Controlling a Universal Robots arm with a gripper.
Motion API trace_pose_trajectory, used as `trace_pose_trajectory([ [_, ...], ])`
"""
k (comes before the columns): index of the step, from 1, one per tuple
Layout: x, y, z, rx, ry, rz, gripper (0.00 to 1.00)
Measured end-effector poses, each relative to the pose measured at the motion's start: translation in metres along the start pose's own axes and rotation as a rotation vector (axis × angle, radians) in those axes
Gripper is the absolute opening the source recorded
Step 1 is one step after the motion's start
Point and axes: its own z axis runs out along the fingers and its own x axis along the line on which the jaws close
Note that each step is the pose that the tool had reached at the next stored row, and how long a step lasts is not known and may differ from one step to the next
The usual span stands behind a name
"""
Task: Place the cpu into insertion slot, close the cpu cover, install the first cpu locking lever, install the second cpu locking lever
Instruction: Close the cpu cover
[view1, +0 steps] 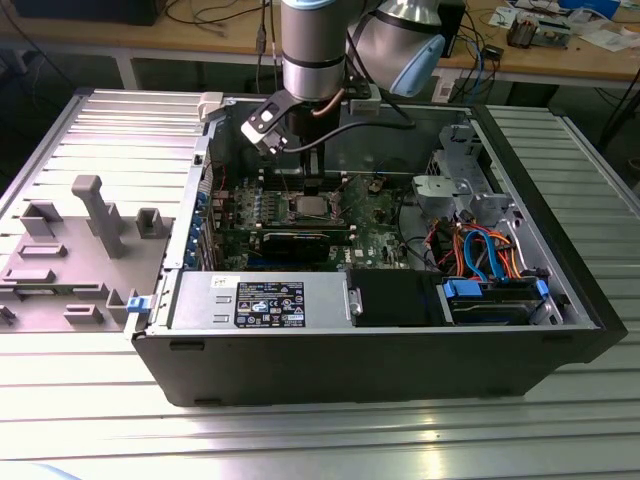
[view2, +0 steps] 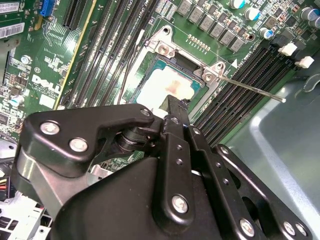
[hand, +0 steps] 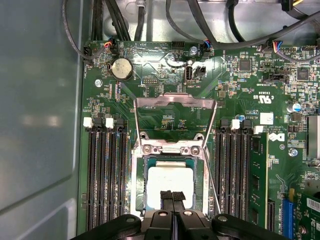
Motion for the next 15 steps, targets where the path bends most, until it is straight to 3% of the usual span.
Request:
trace_pose_trajectory([
  [15,0.0,0.0001,-0.0036,0.0,0.0,0.0,0.11],
])
